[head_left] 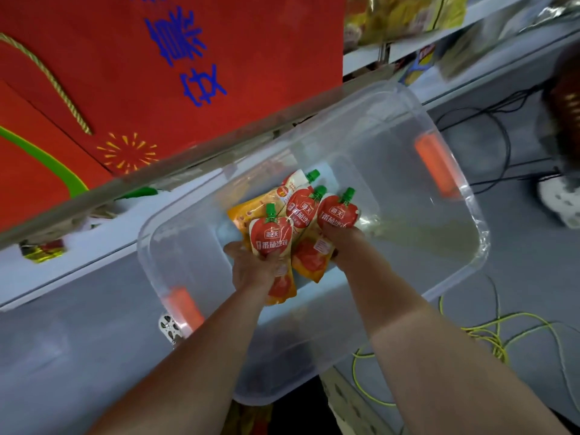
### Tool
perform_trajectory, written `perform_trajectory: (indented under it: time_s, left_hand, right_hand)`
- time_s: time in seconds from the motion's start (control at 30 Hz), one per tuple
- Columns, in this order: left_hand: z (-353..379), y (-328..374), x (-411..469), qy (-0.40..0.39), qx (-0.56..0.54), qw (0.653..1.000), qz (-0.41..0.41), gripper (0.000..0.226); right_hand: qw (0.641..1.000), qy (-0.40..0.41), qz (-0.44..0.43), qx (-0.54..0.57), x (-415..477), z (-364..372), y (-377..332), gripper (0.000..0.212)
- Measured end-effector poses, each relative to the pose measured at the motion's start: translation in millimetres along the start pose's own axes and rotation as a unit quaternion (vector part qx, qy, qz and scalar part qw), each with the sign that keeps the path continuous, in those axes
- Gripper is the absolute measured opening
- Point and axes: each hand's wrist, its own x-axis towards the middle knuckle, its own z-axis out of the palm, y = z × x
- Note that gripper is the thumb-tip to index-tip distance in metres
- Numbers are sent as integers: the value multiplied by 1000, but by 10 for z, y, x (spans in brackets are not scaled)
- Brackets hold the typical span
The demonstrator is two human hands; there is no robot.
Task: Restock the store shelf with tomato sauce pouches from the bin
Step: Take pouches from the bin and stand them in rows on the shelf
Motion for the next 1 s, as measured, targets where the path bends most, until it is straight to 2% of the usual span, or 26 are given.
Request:
perform_trajectory:
  time_s: [0.03,0.1,0.13,0.23,0.3,0.4,0.6,0.67,0.8,1.0]
  left_hand:
    - [-23,-2,5,1,14,1000,3,71]
    - [-71,-7,16,7,58,998,9,61]
    - [-114,-13,9,7,79,997,16,57]
    - [-273,-23,-66,-9,125,991,53,42]
    - [-409,-4,-181,-22,118,989,84,35]
    - [-677,32,-427,-39,62,985,154,29]
    - [-1477,67,-1015,-126,-78,949,279,21]
    - [-1792,88,-1221,-141,-84,937,307,20]
    - [-2505,42,-1502,-101,-94,914,382,18]
    - [-3705,-75,-1768,-42,-94,867,488,45]
  right_hand:
    - [1000,-2,-12,-11,2,-5,10,25]
    - [999,3,-27,-22,75,-20,40,52]
    - [998,12,-53,-27,28,-22,14,54]
    - [991,39,-120,-48,-288,1,-97,36]
    - [989,6,-150,11,-576,-20,-131,32]
    - [975,-45,-198,84,-1053,-73,-128,32]
    - [955,-59,-274,93,-2133,-80,-83,27]
    - [951,-74,-291,77,-2560,-22,-45,23]
    - [933,-119,-329,77,-3330,202,25,23]
    - [896,-165,-406,79,-4329,798,31,25]
